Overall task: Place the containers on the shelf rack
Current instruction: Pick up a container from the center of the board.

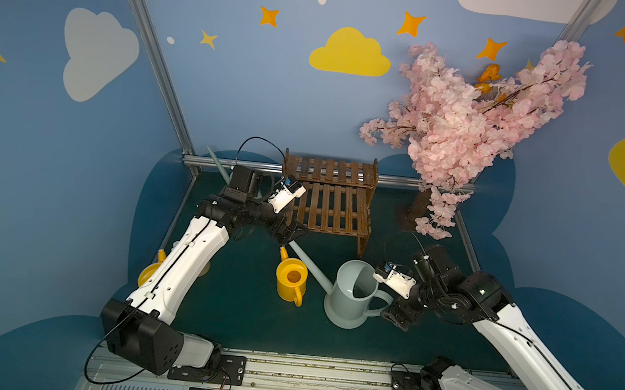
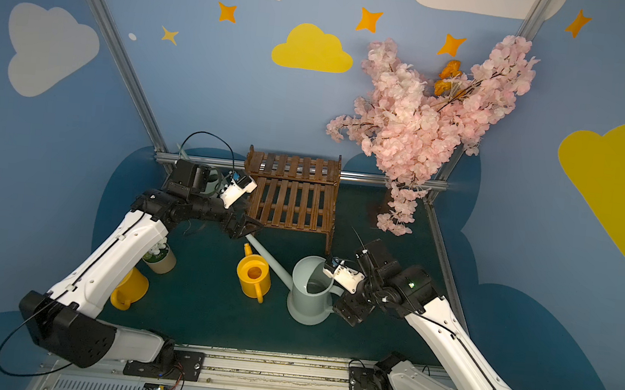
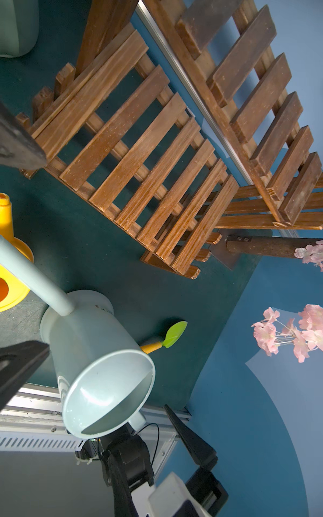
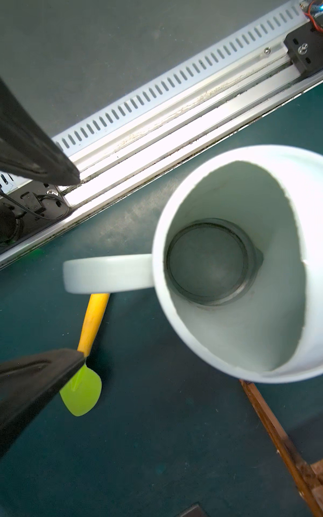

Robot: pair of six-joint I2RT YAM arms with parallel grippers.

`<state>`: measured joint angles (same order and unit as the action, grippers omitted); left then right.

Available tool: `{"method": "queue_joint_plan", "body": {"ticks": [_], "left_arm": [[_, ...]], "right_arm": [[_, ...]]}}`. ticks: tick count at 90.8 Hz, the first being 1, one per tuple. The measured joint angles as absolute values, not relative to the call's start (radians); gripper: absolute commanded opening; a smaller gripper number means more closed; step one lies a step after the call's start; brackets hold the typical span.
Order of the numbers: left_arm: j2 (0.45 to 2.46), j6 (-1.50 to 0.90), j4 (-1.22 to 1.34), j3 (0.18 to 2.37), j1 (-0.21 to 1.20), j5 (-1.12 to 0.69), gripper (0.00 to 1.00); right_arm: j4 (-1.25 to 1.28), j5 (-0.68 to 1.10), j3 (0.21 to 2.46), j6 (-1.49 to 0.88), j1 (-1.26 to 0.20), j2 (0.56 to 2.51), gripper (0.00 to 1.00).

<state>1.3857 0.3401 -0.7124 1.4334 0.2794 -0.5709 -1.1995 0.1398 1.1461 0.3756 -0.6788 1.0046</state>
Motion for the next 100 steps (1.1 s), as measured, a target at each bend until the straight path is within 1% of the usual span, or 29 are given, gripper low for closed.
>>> {"method": "queue_joint_plan", "body": {"ticks": [12, 18, 27, 41, 48, 64, 86, 100], "left_arm": [[1.37, 0.324, -0.683, 1.4, 0.278, -0.556, 1.0], [1.361, 0.313, -0.669, 1.39, 0.276, -0.551, 1.0], [1.359, 0.304, -0.646, 1.389, 0.271, -0.549, 1.0], [1.359, 0.294, -0.625, 1.388, 0.27, -0.546, 1.0], [1.359, 0.289, -0.617, 1.381, 0.268, -0.546, 1.0], [1.359, 0.286, -0.609, 1.367, 0.267, -0.543, 1.0], [1.359, 0.284, -0.591, 1.359, 0.263, -0.542, 1.0], [1.359, 0.284, -0.583, 1.343, 0.262, -0.538, 1.0]], "right_arm": [[-1.131, 0.134, 1.106, 0.353, -0.692, 1.037, 0.88], [-1.093, 0.133, 1.073, 0.345, -0.703, 1.039, 0.85], [-1.047, 0.132, 1.026, 0.34, -0.717, 1.039, 0.77], [-0.996, 0.141, 0.979, 0.345, -0.728, 1.039, 0.7], [-0.966, 0.141, 0.958, 0.35, -0.73, 1.035, 0.68], [-0.908, 0.134, 0.919, 0.358, -0.73, 1.003, 0.57], [-0.873, 0.111, 0.912, 0.361, -0.73, 0.986, 0.46], [-0.872, 0.093, 0.912, 0.358, -0.73, 0.98, 0.33]]}}
